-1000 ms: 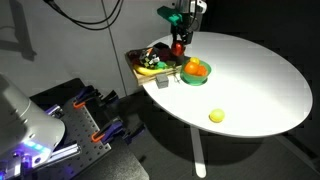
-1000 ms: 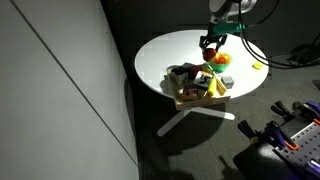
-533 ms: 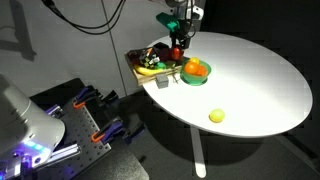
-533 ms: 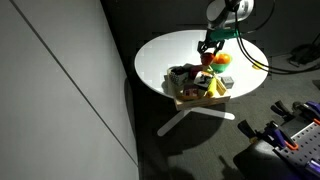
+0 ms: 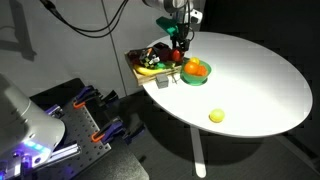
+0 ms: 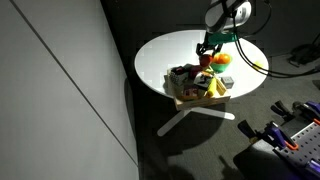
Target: Pick up the red toy apple and put it in the tray
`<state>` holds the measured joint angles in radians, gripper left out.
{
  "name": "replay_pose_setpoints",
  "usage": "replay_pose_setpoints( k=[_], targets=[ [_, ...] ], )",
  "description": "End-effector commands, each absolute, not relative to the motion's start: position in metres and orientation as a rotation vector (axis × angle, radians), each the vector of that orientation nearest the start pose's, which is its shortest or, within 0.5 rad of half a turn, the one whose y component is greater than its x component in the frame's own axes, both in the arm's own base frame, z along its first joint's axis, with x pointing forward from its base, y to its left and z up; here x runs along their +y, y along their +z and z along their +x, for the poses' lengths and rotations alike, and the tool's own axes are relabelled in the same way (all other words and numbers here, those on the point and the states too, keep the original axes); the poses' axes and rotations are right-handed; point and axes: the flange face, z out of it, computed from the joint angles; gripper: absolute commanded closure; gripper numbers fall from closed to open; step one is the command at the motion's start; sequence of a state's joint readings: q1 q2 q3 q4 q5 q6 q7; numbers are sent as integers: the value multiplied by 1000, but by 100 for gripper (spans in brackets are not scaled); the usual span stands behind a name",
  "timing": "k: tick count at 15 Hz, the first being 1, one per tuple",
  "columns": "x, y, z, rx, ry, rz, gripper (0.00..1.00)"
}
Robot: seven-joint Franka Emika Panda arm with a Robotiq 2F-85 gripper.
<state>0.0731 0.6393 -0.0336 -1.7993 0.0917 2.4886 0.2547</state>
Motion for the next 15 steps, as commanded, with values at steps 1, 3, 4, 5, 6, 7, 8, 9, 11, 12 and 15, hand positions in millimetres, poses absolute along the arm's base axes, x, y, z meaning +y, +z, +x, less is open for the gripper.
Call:
replay_pose_setpoints(
  k=[1, 3, 4, 5, 6, 7, 8, 9, 11, 12, 15],
  targets=[
    [31, 194, 664, 478, -108, -3084, 43],
    [33, 191, 664, 494, -103, -3087, 43],
    [34, 189, 664, 499, -102, -3090, 43],
    [35, 188, 663, 504, -99, -3091, 43],
    [35, 187, 663, 504, -96, -3094, 43],
    [35, 187, 663, 508, -92, -3096, 43],
    [35, 187, 663, 512, -88, -3096, 5],
    [35, 187, 663, 515, -86, -3095, 3],
    [34, 189, 662, 516, -86, -3094, 0],
    [34, 190, 662, 516, -86, -3094, 0],
    [33, 196, 660, 511, -85, -3087, 0]
  ],
)
